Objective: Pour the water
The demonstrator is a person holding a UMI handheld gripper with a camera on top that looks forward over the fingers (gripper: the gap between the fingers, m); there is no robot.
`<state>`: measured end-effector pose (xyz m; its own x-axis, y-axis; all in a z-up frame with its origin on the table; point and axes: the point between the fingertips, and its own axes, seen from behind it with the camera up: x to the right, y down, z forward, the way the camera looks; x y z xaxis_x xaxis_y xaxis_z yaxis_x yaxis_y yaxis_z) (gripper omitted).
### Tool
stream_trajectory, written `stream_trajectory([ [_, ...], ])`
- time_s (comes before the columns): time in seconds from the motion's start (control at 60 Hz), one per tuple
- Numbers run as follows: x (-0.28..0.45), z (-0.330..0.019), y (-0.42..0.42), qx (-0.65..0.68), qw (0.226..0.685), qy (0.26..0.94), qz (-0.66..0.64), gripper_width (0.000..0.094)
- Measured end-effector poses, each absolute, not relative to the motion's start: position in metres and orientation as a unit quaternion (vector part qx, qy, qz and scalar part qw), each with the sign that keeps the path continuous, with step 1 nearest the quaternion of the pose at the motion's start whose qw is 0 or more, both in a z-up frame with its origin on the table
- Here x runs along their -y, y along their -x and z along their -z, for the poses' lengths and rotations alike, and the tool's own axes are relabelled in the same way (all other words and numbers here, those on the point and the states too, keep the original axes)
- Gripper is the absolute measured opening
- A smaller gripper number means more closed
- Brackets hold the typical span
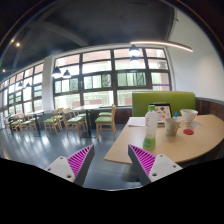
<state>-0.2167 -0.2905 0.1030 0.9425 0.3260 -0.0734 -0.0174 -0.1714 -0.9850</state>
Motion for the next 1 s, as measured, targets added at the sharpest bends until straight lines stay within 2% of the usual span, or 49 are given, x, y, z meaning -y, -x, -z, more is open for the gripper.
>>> stream_trajectory([
  [0.333, 0.227, -0.104, 0.139, 0.055, 0.662, 0.745, -0.064, 0.0785],
  [0.433, 0.177, -0.106, 0.103, 0.040, 0.674, 0.736, -0.052, 0.0787],
  [0.7, 0.090, -0.099, 0.110, 0.042, 0.681, 0.729, -0.047, 0.0788],
  [0.8, 0.060, -0.108, 0.109, 0.043, 0.692, 0.719, -0.033, 0.0782],
  [0.85, 0.050, -0.113, 0.110, 0.038, 0.697, 0.715, -0.031, 0.0755],
  [0.883, 0.041, -0.112, 0.112, 0.036, 0.697, 0.716, -0.032, 0.0697],
  [0.933, 0.027, -0.103, 0.106, 0.036, 0.691, 0.721, -0.027, 0.0469],
  [1.0, 0.022, -0.106, 0.101, 0.028, 0.702, 0.712, -0.016, 0.0463],
])
